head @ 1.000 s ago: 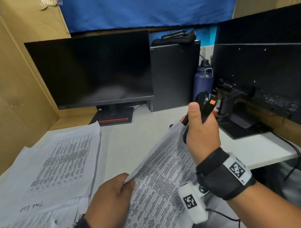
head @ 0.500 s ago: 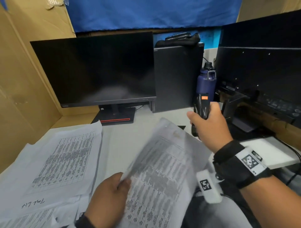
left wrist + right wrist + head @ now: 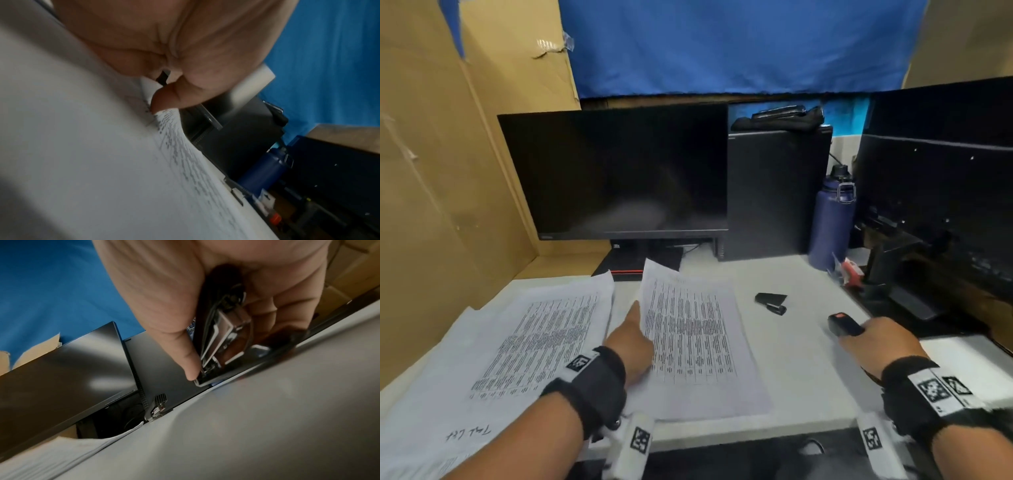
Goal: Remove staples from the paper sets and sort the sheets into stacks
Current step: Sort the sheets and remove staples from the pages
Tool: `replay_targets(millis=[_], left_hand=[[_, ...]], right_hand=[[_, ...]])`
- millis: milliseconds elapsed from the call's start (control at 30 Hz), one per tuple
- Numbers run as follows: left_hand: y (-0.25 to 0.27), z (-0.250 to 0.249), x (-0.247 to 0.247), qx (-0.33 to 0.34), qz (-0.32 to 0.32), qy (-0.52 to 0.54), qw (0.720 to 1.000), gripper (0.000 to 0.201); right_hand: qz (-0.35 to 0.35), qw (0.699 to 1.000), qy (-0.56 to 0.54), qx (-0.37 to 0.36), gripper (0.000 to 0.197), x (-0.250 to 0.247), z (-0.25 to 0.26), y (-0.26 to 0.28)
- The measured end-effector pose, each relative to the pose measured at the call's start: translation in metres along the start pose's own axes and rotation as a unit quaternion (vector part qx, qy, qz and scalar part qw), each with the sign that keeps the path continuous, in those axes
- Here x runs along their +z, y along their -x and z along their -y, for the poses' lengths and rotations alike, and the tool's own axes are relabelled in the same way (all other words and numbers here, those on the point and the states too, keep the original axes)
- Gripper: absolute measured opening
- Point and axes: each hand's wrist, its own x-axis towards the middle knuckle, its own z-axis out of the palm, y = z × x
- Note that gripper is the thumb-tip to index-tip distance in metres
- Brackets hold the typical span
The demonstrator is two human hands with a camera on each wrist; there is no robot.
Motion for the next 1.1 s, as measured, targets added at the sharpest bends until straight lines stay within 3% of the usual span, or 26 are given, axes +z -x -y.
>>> replay_targets(millis=[100,200,333,433,500,600,700,833,1000,1100], left_hand=[[-0.014,0.002,0.009,-0.012,0.019,-0.1,0.995,0.088],[-0.017,0.001,0.01,-0.01,0.004,-0.163,0.987,0.076],[-0.015,0.005,-0.021,-0.003,0.004,-0.148,0.989,0.069],[-0.019,0.018,-0.07,0.012,-0.032,-0.156,0.987,0.042],[-0.026,0.037,-0.106,-0.005,-0.044,-0.198,0.979,0.025],[-0.037,0.077,-0.15,-0.097,-0.042,-0.3,0.948,0.023],[-0.034,0.111,-0.169,-0.183,-0.024,-0.373,0.909,0.035],[-0.037,0.137,-0.173,-0.188,-0.017,-0.395,0.899,0.054],[-0.04,0.128,-0.164,-0.166,0.01,-0.412,0.896,0.026],[-0.046,0.127,-0.163,-0.165,0.019,-0.416,0.894,0.037]], right_hand=[[0.007,1.0,0.017,0.011,0.058,0.005,-0.002,-0.003],[-0.003,1.0,0.025,0.005,0.061,0.007,-0.006,-0.007],[-0.045,0.997,0.069,0.007,0.074,0.003,-0.001,-0.004],[-0.101,0.984,0.144,-0.032,0.078,-0.008,0.016,0.004],[-0.12,0.979,0.132,-0.093,0.071,-0.014,0.038,0.019],[-0.062,0.979,0.044,-0.188,0.05,-0.014,0.074,0.041],[0.038,0.967,0.072,-0.241,0.045,-0.005,0.106,0.035],[0.057,0.955,0.191,-0.218,0.062,0.014,0.138,-0.004],[0.061,0.949,0.244,-0.192,0.074,0.042,0.149,-0.048],[0.065,0.928,0.298,-0.212,0.058,0.057,0.149,-0.061]])
